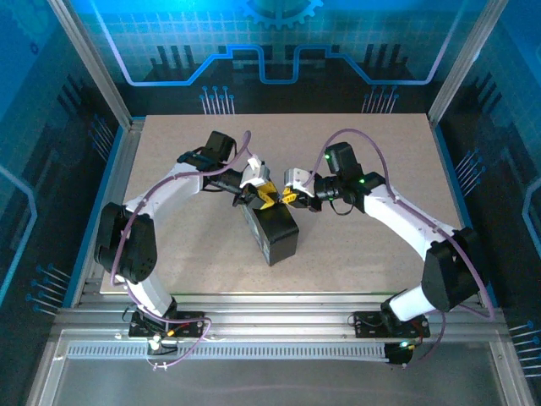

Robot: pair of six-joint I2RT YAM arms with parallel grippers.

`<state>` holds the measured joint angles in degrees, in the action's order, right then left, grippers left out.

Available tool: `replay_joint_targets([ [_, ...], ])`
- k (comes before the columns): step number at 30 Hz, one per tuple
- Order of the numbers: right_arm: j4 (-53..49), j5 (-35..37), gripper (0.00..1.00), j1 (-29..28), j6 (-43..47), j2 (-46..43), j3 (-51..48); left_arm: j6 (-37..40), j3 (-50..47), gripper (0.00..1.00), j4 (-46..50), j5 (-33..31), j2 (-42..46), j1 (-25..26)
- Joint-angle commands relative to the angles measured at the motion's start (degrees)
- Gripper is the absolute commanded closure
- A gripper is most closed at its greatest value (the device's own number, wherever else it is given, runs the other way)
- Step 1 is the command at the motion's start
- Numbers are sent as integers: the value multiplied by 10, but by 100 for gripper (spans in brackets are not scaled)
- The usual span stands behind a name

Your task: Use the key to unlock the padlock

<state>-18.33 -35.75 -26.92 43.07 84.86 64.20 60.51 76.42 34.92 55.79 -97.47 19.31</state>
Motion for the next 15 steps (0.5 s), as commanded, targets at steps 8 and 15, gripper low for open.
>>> replay_joint_targets([
  [8,46,-25,80,-34,-17,-9,11,22,30,97,-19,70,-6,10],
  [15,45,-41,85,-42,-23,-7,17,22,31,97,-19,72,-8,10],
])
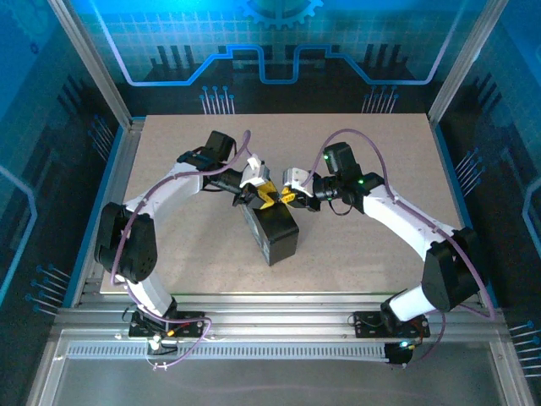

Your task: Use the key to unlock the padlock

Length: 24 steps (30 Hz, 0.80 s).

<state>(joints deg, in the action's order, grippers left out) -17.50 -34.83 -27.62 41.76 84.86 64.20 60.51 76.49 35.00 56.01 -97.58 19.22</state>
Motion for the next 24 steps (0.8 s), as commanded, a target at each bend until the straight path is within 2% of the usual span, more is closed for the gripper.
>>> replay_joint_targets([
  [1,37,-52,86,-37,-11,-4,18,21,31,97,-21,69,-7,11],
  [8,-2,-89,97,-39,-38,13,47,13,22,97,-41,61,-5,11],
  [19,-120,-144,100,-28,-173,64,111,8,9,97,-64,40,1,11],
  [21,-125,-139,100,-20,-193,67,109,3,8,92,-68,39,1,11],
  [22,-123,-131,100,-17,-197,67,105,-3,7,86,-73,37,1,11],
  [24,-122,-119,99,-13,-196,62,100,-7,5,78,-74,33,4,11],
])
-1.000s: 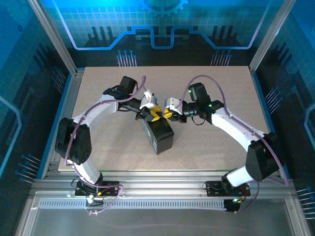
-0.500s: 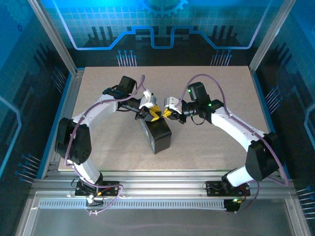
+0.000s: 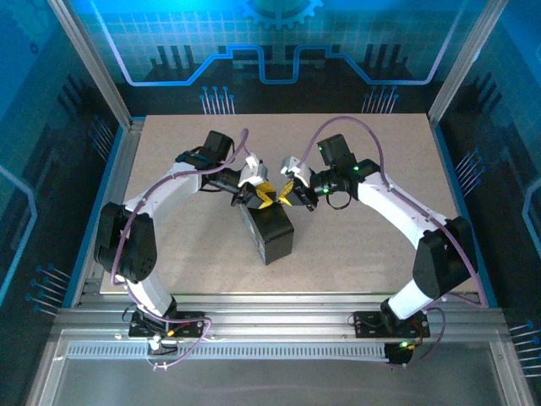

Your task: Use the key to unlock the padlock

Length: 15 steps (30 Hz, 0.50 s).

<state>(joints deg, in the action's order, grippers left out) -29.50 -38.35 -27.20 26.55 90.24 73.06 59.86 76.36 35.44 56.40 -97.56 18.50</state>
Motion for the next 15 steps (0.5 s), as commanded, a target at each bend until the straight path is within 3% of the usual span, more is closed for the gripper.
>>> replay_joint_targets([
  [1,-4,-79,98,-16,-42,7,12,0,6,73,-77,26,6,18],
  [4,-19,-83,96,-9,-17,9,15,8,6,63,-61,17,12,17],
  [11,-50,-56,91,2,18,24,29,17,18,57,-22,27,12,11],
  [15,-51,-50,82,6,25,23,28,10,29,56,-13,34,10,8],
])
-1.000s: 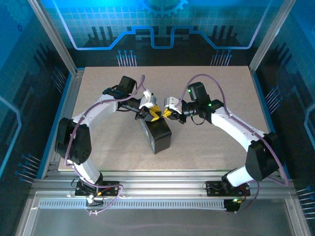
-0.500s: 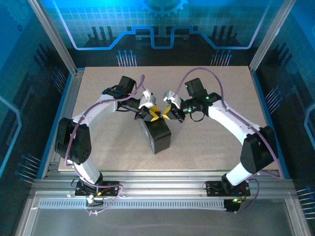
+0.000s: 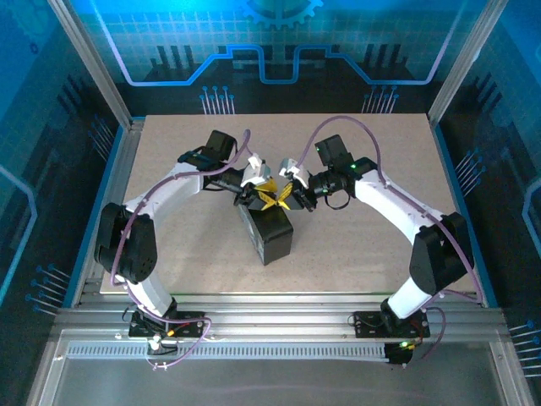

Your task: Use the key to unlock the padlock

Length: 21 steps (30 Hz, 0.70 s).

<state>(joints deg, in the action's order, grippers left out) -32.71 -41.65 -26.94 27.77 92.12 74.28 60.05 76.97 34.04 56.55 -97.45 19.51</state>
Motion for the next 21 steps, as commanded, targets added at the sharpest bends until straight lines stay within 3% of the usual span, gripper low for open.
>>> replay_joint_targets([
  [1,-18,-17,79,6,13,2,15,1,23,56,-4,36,10,-3],
  [15,26,-48,62,13,-10,-9,20,-87,13,53,-53,70,41,-37],
  [21,33,-42,58,-1,-24,2,40,-210,-5,54,-126,62,57,-60],
])
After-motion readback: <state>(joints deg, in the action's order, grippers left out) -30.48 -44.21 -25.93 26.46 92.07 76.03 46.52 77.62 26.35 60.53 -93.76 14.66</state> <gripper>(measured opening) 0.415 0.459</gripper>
